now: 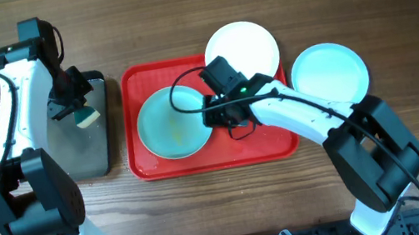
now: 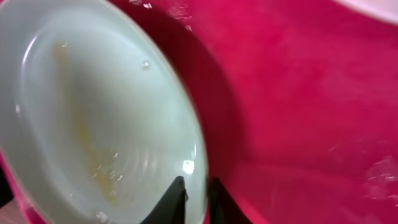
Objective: Clean dirty plates on tray and stack at the side
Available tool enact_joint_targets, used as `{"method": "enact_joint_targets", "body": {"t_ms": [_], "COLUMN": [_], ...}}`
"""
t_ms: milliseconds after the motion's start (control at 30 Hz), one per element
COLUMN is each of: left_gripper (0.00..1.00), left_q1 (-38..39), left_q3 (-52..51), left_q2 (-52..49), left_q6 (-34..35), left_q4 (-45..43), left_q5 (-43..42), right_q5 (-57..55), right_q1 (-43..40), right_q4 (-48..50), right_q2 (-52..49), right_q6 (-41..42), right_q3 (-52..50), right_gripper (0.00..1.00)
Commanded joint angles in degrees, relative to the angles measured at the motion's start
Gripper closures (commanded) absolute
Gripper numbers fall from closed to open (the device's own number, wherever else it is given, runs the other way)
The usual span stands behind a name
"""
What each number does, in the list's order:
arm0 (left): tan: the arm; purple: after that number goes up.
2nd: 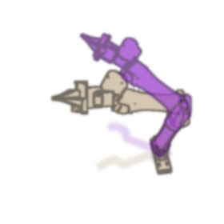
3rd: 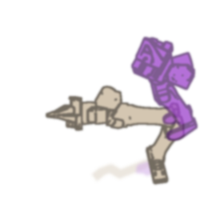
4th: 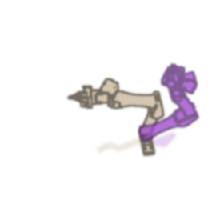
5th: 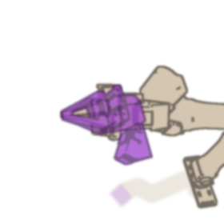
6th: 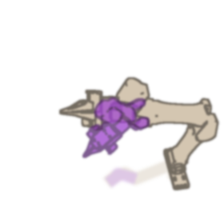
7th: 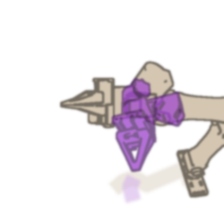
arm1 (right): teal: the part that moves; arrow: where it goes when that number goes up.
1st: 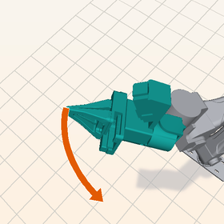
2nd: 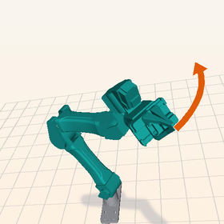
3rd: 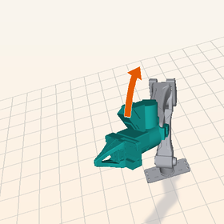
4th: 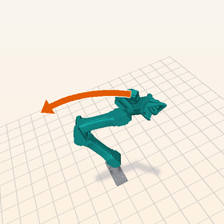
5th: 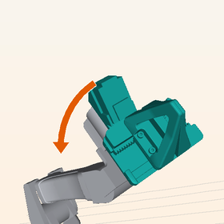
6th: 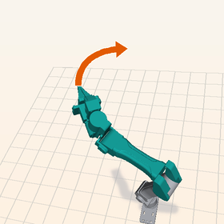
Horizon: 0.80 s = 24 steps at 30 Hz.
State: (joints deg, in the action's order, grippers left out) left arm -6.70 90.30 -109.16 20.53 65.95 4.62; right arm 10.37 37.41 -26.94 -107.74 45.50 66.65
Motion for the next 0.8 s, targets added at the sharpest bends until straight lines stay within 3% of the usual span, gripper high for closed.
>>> {"method": "enact_joint_targets", "body": {"t_ms": [0, 167, 267, 567, 700, 767], "left_gripper": [0.96, 0.96, 0.96, 0.96, 0.96, 0.96], "left_q1": [0.2, 0.2, 0.2, 0.2, 0.4, 1.3], "left_q3": [-0.2, -0.2, -0.2, -0.2, -0.2, -0.2], "left_q2": [0.6, 0.6, 0.6, 0.6, 0.6, 0.6], "left_q6": [0.9, 0.9, 0.9, -0.7, -5.6, -7.3], "left_q4": [0.2, -1.5, -1.7, -3.5, -5.7, -5.5], "left_q5": [-0.6, -0.8, -0.8, -1.0, -8.0, -12.7], "right_q5": [-1.7, -1.7, 0.0, 2.3, 2.5, 3.0], "right_q1": [0.0, -2.2, -2.3, -2.2, -2.2, -2.2], "right_q4": [-1.8, -1.8, -0.7, 0.4, 1.5, 1.7], "right_q2": [-0.9, -1.9, -3.4, -8.0, -9.2, -9.2], "right_q6": [-2.5, -15.9, -17.1, -16.8, -14.8, -13.7], "right_q3": [2.4, 5.0, 5.5, 5.5, 5.5, 5.5], "right_gripper": [0.66, 0.63, 0.64, 0.79, 0.93, 0.96]}}
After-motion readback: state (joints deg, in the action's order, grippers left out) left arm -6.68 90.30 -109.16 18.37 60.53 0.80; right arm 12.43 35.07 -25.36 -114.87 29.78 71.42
